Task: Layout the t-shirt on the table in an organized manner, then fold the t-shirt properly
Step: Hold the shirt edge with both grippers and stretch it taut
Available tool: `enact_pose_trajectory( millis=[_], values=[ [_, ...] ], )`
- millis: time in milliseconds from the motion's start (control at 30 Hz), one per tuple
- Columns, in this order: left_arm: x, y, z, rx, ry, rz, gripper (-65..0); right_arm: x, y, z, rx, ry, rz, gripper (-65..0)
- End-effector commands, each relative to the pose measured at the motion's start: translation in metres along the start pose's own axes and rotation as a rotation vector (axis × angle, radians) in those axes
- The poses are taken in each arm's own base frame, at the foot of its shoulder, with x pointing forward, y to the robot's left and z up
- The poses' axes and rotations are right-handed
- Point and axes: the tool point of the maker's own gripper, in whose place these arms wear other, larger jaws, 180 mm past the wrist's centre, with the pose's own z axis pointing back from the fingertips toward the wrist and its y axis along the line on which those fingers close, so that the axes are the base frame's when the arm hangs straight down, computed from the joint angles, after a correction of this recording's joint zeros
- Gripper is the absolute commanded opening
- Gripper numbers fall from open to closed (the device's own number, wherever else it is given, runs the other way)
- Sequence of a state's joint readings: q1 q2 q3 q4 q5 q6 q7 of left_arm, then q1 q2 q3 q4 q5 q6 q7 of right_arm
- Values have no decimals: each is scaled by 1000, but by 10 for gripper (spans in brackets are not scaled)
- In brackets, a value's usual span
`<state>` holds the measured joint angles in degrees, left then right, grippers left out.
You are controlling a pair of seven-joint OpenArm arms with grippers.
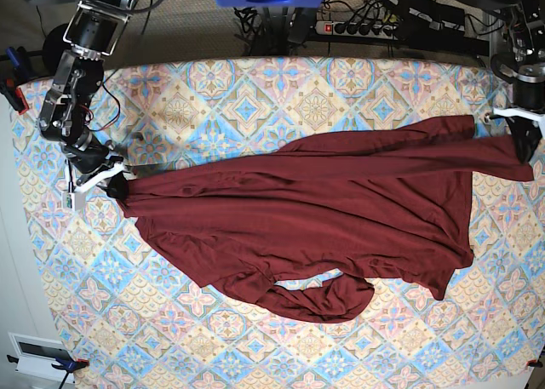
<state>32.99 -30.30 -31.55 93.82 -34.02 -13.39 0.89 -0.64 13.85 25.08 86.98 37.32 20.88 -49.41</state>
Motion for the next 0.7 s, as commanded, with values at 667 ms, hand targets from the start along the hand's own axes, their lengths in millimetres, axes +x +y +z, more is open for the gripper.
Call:
enact_pose_trajectory(
  millis=[667],
  values=[
    [-111, -11, -24, -17, 327, 72, -650, 31, -5, 7, -7, -76, 27, -650]
  ],
)
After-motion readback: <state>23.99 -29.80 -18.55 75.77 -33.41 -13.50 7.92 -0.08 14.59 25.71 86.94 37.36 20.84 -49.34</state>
